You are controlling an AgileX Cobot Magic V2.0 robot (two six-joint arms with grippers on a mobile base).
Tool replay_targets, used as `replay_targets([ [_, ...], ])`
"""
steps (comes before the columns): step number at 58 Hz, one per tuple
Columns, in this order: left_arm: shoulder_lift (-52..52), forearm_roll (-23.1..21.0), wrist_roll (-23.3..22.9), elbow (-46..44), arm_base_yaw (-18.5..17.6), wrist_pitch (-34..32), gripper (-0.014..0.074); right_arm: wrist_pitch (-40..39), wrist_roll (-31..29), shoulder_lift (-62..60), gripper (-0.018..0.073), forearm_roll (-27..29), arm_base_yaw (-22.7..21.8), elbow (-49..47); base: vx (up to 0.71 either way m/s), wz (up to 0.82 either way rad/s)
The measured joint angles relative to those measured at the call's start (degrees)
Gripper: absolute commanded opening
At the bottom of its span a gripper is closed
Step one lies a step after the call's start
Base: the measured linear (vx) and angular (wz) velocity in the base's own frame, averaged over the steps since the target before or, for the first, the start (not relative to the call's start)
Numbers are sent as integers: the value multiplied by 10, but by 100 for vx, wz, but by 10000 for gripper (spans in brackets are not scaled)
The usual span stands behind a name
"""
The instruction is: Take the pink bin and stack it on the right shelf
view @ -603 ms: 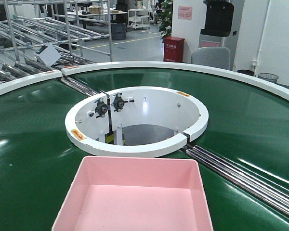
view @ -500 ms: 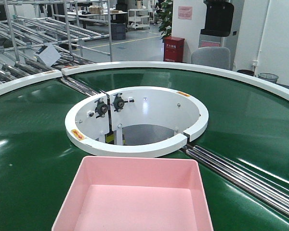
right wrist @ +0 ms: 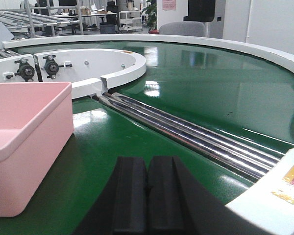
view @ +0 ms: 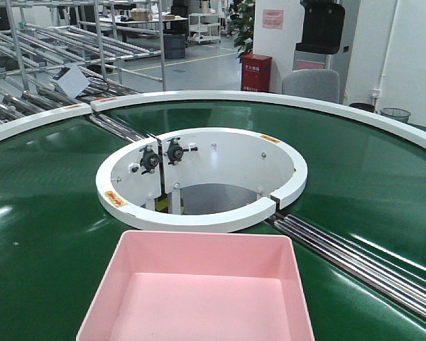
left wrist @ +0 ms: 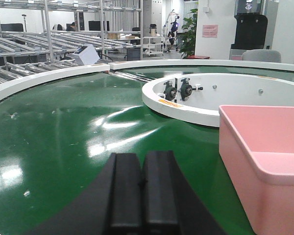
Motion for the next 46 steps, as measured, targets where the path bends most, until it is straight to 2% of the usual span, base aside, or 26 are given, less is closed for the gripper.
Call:
replay_targets([
  [28, 0, 0, 0, 0, 0, -20, -8, -16, 0, 0, -8, 0, 0, 0, 0, 0],
  [32, 0, 0, -1, 0, 0, -48, -8, -33, 0, 0, -8, 2, 0, 0, 0, 0],
  [36, 0, 0, -6, 0, 0, -121, -8, -42, 0, 0, -8, 5, 0, -6, 0, 0],
  [39, 1, 1, -7, -12, 0, -152, -8, -39, 0, 0, -8, 6, 0, -25, 0, 0],
  [46, 23, 2, -8, -90, 0, -134, -8, -38, 0, 33, -8, 0, 0, -103, 0, 0],
])
